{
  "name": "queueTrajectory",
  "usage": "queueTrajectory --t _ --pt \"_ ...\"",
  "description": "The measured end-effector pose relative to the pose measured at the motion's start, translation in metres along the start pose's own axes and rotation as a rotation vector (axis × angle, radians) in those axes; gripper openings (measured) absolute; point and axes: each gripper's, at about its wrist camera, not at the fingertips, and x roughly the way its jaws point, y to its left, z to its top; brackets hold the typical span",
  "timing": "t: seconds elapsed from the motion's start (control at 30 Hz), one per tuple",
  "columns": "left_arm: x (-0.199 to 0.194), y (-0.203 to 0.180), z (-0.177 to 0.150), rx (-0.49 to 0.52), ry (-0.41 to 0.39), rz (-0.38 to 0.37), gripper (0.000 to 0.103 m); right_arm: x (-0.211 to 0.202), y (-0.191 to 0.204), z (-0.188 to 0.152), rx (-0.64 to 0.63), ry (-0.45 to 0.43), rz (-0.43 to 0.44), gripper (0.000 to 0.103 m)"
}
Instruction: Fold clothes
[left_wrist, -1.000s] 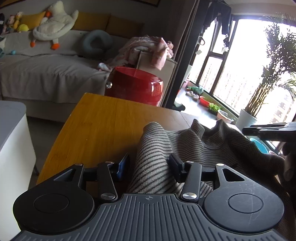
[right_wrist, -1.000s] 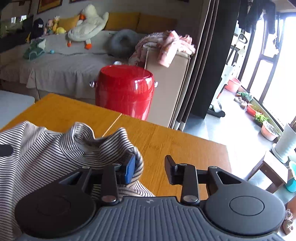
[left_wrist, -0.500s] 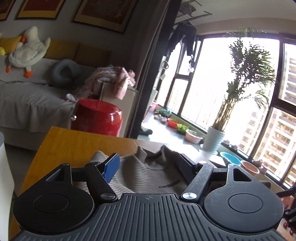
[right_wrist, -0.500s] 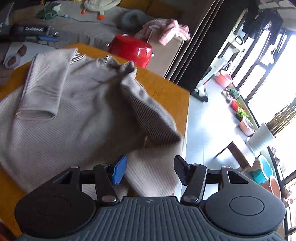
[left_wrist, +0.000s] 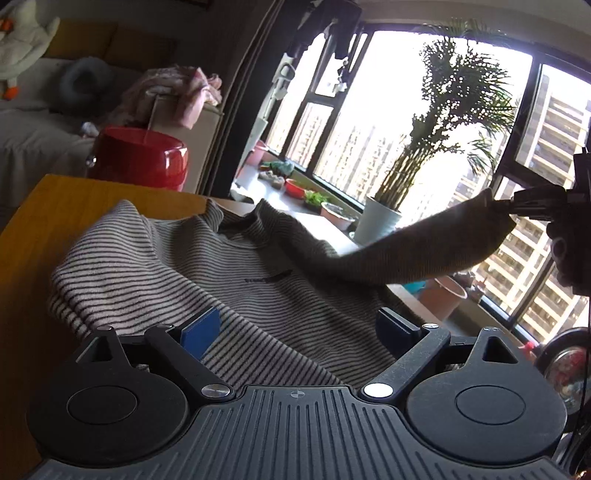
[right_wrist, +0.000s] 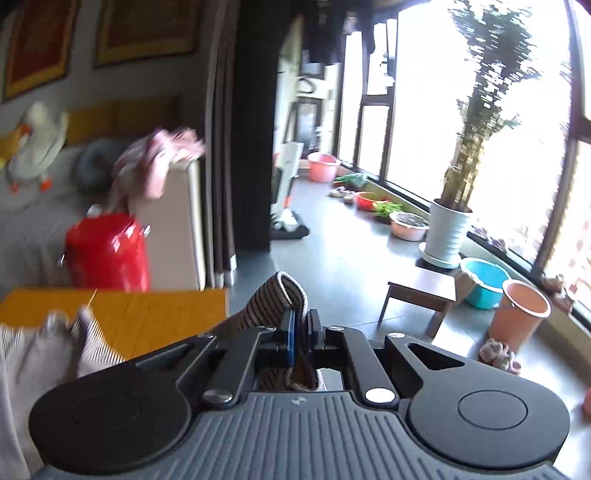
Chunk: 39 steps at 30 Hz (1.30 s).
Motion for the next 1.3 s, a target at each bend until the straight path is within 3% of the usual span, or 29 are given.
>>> queueTrajectory --t 0.07,0.3,0.4,0.67,0.83,1.0,1.17,1.3 --pt "0.001 0.004 0.000 -0.017 0.009 0.002 0.095 0.009 -0.015 0.022 0.076 -0.033 -0.030 0.006" --pt "0.004 0.004 -0.002 -0.014 0.031 0.004 0.099 0.011 0.000 0.035 0.069 -0.045 -0.012 0.006" --pt "0.005 0.002 -0.003 -0.005 0.034 0.004 0.100 0.002 0.021 0.052 0.059 -0.073 0.051 0.006" --pt "0.007 0.001 -0.004 0.000 0.038 0.006 0.102 -0.022 0.145 0.076 -0.079 -0.148 0.360 0.005" --pt "0.005 0.001 -0.003 -0.001 0.032 0.011 0.103 0.000 0.220 0.065 -0.151 -0.075 0.497 0.005" --pt "0.004 0.000 -0.003 0.007 0.034 0.009 0.103 0.026 0.271 0.039 -0.201 0.009 0.565 0.004" --pt "0.005 -0.005 -0.005 0.038 0.038 -0.007 0.103 0.049 0.277 0.023 -0.168 0.066 0.630 0.005" --pt "0.008 -0.003 -0.005 0.033 0.052 -0.001 0.103 0.049 0.240 0.020 -0.073 0.044 0.675 0.007"
